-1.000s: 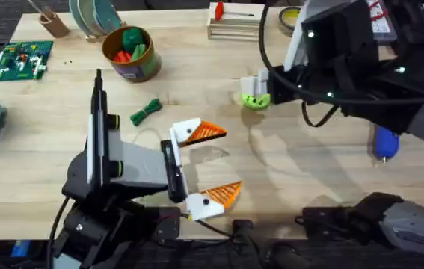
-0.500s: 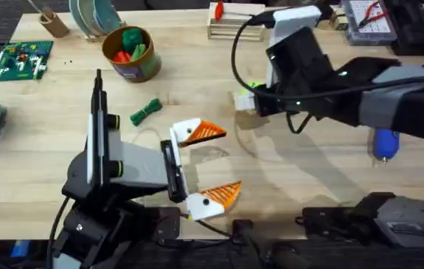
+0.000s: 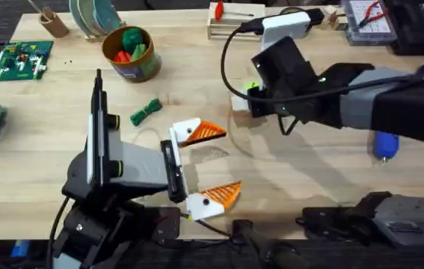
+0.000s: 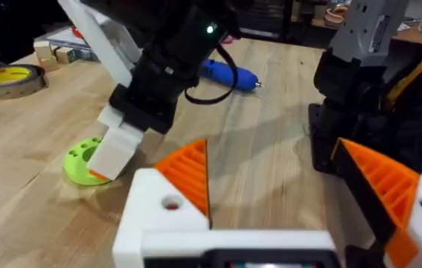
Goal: Pick up the gripper from the table and insert it into the empty holder that is missing its gripper. Then pick up a screw, insert it into the mounting hole, and use the screwdriver to tighten it. Finally, clean up the table by picking up the vegetable and placing it into the bucket.
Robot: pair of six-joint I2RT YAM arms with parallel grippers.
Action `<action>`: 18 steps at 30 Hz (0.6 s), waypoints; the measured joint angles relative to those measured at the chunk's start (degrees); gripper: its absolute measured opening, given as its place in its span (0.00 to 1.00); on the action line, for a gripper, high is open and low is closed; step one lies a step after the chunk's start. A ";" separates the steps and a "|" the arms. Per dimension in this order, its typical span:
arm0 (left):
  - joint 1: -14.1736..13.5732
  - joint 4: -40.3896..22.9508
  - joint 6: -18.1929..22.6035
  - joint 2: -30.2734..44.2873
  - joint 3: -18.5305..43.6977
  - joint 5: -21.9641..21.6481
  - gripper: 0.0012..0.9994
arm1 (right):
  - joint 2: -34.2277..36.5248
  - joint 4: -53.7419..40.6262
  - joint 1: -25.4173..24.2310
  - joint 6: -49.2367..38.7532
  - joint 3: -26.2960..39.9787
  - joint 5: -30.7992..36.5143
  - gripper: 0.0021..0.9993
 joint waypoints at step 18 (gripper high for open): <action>0.00 0.00 0.00 0.00 0.00 0.00 0.99 | 2.30 2.37 0.22 0.84 0.00 0.42 0.57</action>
